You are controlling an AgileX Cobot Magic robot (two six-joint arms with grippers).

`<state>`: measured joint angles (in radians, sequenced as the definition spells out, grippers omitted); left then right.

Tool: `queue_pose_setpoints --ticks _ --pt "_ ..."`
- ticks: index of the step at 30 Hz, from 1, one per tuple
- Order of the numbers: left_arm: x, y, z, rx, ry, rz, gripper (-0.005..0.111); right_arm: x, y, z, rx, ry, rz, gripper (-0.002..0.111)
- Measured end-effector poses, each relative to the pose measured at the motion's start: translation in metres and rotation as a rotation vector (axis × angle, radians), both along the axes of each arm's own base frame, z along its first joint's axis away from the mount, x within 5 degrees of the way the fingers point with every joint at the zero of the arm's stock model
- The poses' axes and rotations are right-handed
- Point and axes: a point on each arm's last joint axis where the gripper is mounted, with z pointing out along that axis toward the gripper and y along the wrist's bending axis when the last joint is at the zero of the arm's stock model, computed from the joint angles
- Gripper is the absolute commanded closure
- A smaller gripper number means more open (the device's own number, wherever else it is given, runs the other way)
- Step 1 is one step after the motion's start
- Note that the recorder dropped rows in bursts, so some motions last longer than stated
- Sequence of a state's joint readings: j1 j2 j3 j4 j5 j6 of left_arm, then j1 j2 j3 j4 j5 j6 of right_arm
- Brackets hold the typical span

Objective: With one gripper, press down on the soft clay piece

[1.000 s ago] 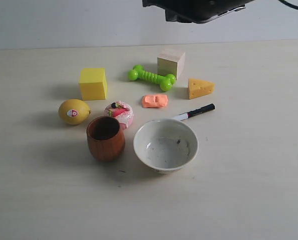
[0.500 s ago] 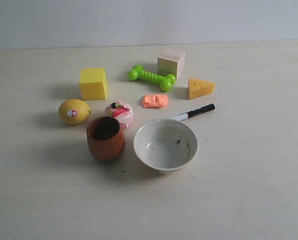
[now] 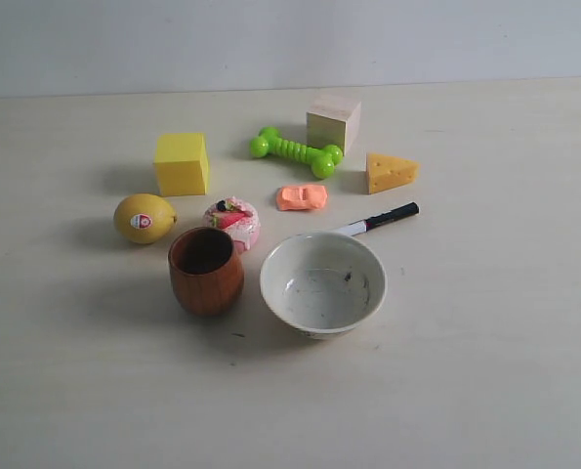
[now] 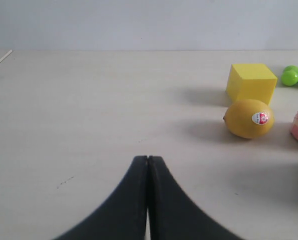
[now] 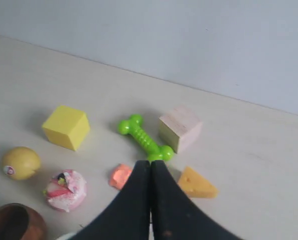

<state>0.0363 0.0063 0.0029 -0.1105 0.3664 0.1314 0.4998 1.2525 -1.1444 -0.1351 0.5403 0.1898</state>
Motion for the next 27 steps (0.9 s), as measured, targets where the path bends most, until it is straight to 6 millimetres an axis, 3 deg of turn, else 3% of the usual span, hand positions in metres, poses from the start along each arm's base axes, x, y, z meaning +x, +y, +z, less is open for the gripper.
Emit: queue_pose_setpoints --ticks 8,13,16,20,27 --pt "0.000 0.000 0.000 0.000 0.000 0.000 0.107 -0.024 -0.067 0.035 0.041 -0.087 -0.213 0.108" --pt "0.000 0.000 0.000 0.000 0.000 0.000 0.107 -0.060 -0.106 0.043 0.061 -0.168 -0.361 0.108" --pt "0.000 0.000 0.000 0.000 0.000 0.000 0.107 -0.086 -0.124 0.033 0.066 -0.215 -0.444 0.108" --pt "0.000 0.000 0.000 0.000 0.000 0.000 0.107 -0.113 -0.138 0.004 0.056 -0.277 -0.529 0.108" --pt "0.000 0.000 0.000 0.000 0.000 0.000 0.107 -0.143 -0.140 -0.048 0.049 -0.305 -0.551 0.108"
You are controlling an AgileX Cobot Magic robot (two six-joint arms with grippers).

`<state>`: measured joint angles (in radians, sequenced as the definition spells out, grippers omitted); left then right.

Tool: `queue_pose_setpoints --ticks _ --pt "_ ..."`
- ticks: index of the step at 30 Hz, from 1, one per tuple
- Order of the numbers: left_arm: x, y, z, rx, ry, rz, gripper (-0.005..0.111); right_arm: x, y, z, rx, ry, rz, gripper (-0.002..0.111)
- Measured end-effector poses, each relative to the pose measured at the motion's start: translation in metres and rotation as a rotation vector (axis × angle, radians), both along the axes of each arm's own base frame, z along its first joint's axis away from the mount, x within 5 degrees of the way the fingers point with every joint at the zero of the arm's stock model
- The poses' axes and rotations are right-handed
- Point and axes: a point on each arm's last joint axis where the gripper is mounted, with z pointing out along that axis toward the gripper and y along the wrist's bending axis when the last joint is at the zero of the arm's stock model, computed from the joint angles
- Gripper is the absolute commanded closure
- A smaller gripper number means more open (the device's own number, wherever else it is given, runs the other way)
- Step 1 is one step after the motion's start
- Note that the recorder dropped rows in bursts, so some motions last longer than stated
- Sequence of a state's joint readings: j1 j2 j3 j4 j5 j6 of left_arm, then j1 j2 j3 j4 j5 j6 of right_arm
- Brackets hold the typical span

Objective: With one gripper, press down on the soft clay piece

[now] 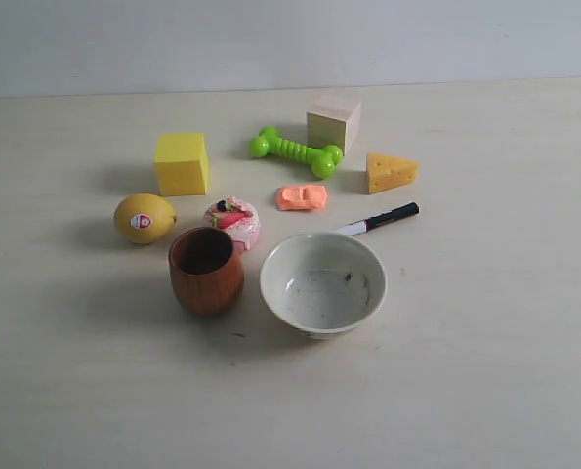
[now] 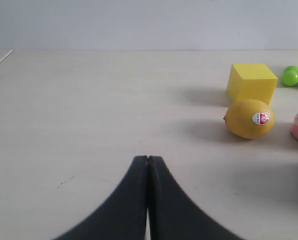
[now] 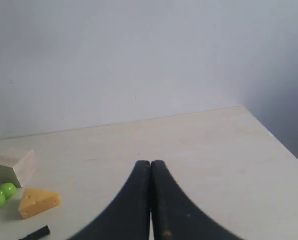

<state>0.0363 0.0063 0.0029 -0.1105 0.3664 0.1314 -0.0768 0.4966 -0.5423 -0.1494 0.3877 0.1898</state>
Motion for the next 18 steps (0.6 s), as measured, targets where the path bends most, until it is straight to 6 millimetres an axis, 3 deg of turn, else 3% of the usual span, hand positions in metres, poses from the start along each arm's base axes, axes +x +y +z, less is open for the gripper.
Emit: queue_pose_setpoints --ticks 7,18 --pt "0.000 0.000 0.000 0.000 0.000 0.000 0.107 -0.009 0.001 -0.038 -0.033 -0.033 0.016 0.108" --pt "0.000 0.000 0.000 0.000 0.000 0.000 0.107 -0.017 0.005 -0.061 -0.011 -0.121 0.039 0.108"
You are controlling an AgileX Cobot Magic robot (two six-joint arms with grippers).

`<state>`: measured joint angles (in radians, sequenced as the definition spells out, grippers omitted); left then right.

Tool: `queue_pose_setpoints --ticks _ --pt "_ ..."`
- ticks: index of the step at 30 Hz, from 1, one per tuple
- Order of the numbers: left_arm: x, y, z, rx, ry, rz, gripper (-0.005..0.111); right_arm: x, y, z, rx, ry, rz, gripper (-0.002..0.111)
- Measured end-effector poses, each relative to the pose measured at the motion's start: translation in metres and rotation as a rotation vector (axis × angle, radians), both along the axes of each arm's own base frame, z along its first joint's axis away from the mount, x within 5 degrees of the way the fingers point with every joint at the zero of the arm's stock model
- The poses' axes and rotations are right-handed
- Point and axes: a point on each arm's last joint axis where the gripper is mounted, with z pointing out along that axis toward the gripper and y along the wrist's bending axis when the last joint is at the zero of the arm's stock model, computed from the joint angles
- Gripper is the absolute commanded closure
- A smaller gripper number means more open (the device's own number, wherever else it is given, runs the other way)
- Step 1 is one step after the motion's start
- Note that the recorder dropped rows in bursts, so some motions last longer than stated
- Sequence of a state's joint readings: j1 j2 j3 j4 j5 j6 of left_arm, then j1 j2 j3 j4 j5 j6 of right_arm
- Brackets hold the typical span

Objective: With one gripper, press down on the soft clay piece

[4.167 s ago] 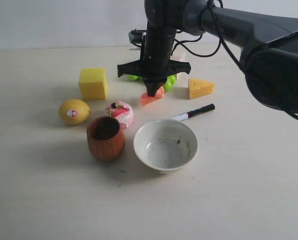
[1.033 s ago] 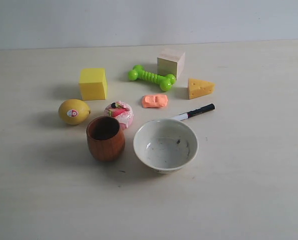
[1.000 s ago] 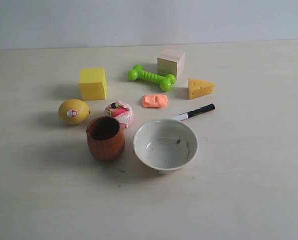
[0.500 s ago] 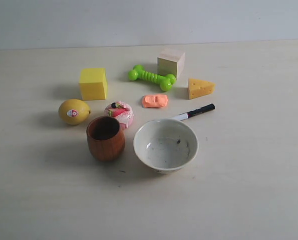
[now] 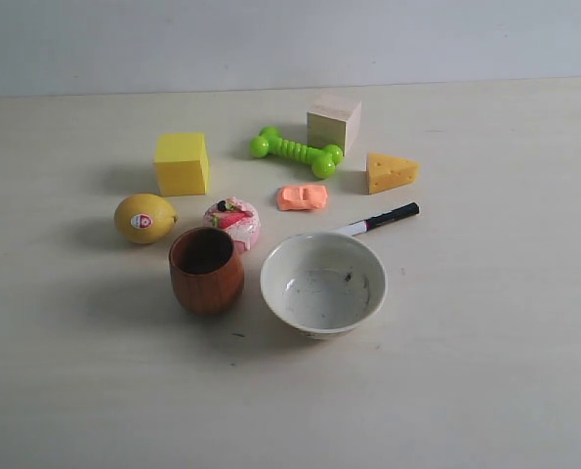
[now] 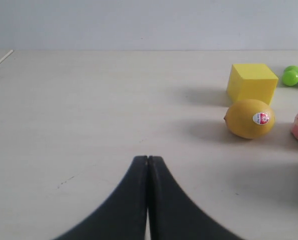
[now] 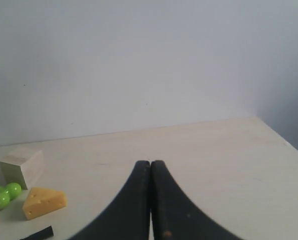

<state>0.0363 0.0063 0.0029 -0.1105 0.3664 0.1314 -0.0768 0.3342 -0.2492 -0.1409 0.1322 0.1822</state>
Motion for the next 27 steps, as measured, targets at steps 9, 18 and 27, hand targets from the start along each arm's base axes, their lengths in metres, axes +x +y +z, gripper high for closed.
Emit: queue_pose_setpoints --ticks 9,18,27 --pt "0.000 0.000 0.000 0.000 0.000 0.000 0.107 -0.019 0.004 -0.038 -0.009 -0.048 0.031 0.108" --pt "0.000 0.000 0.000 0.000 0.000 0.000 0.107 -0.028 0.005 -0.061 -0.007 -0.068 0.034 0.108" --pt "0.000 0.000 0.000 0.000 0.000 0.000 0.107 -0.031 0.007 -0.074 0.028 0.069 0.049 0.108"
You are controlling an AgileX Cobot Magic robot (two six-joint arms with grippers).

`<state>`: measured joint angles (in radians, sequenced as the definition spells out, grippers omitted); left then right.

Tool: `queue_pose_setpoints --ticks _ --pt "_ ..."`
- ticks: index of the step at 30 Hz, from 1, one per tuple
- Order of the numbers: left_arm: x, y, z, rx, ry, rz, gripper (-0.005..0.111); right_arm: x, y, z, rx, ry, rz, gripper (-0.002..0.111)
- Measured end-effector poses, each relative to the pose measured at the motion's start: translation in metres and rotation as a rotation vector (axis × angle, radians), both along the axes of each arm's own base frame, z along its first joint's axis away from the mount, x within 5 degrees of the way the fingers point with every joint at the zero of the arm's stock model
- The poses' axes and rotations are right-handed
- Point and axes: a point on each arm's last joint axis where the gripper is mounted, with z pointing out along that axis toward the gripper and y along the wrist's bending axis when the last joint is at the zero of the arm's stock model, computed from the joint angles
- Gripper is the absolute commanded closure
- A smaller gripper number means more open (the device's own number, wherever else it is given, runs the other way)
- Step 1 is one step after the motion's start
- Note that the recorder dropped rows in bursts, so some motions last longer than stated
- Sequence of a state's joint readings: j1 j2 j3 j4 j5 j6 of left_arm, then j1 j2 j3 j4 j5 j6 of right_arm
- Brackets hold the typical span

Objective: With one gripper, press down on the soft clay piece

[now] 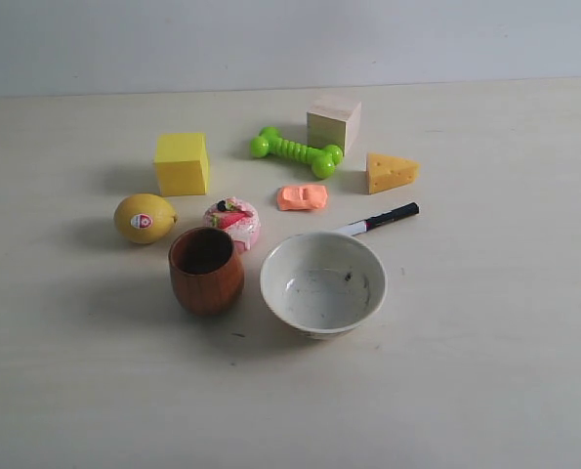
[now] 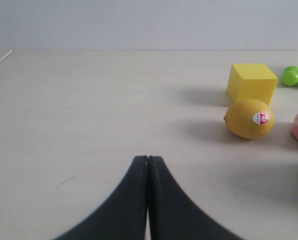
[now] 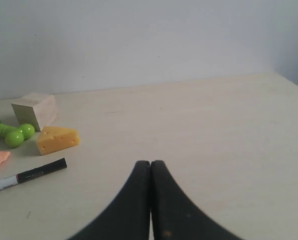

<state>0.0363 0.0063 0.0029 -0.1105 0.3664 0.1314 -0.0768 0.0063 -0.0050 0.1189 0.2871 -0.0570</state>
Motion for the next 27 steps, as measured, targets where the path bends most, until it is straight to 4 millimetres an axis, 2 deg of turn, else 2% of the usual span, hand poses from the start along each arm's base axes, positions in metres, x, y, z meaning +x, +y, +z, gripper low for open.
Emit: queue_pose_setpoints --ticks 7,27 --pt "0.0000 0.0000 0.0000 0.000 0.000 0.000 0.107 -0.0010 0.0006 -0.0046 0.003 0.052 0.006 0.108" --pt "0.0000 0.0000 0.0000 0.000 0.000 0.000 0.107 -0.0011 0.0008 -0.0049 0.009 0.055 0.007 0.108"
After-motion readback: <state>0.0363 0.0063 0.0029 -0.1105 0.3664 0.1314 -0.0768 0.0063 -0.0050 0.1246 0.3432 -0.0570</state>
